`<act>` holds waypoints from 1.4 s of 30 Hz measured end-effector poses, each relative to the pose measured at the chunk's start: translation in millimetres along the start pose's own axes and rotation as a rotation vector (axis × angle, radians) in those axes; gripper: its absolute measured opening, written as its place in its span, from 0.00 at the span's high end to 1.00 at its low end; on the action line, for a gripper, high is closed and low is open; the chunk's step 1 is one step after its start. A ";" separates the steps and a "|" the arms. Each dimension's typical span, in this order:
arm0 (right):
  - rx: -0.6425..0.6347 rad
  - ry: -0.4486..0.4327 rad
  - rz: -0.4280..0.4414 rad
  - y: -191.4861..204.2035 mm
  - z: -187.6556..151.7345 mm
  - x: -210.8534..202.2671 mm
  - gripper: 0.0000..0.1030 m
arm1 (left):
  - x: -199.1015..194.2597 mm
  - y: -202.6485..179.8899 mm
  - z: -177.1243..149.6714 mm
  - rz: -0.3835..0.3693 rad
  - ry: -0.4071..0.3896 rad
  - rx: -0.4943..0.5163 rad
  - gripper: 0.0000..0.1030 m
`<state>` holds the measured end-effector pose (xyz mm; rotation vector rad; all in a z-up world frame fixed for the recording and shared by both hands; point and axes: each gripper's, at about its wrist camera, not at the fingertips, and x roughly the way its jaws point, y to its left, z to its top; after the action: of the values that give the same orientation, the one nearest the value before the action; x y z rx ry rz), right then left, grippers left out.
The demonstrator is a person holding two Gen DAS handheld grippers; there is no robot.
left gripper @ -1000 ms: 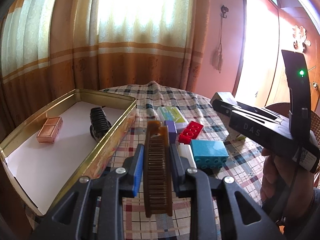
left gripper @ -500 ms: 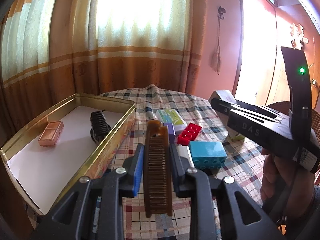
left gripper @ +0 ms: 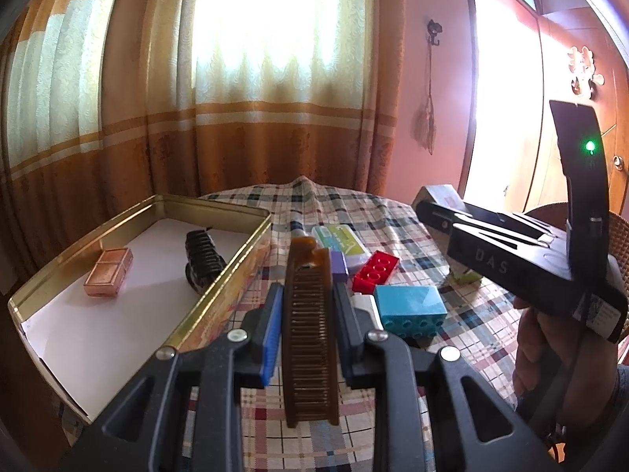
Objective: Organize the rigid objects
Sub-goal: 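Lift the comb with the left tool while the right tool lifts the white box, then carry the comb over the gold tin with the left tool while the right tool follows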
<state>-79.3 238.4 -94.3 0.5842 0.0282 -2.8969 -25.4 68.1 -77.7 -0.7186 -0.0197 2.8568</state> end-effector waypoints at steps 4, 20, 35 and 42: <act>-0.003 -0.003 0.000 0.9 0.2 -0.9 0.58 | -4.6 3.5 3.9 0.018 -0.023 0.002 0.78; -0.024 -0.026 0.004 6.2 0.9 -4.8 0.58 | -4.7 28.5 12.0 0.105 -0.075 -0.032 0.78; -0.027 -0.051 0.015 10.7 0.9 -10.6 0.58 | -3.7 37.9 14.3 0.147 -0.108 -0.030 0.78; -0.010 -0.048 0.042 16.5 1.2 -9.8 0.58 | -5.7 42.5 16.0 0.147 -0.127 -0.034 0.78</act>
<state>-67.9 223.9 -89.1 0.5070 0.0237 -2.8672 -35.9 25.9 -63.5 -0.5662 -0.0348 3.0453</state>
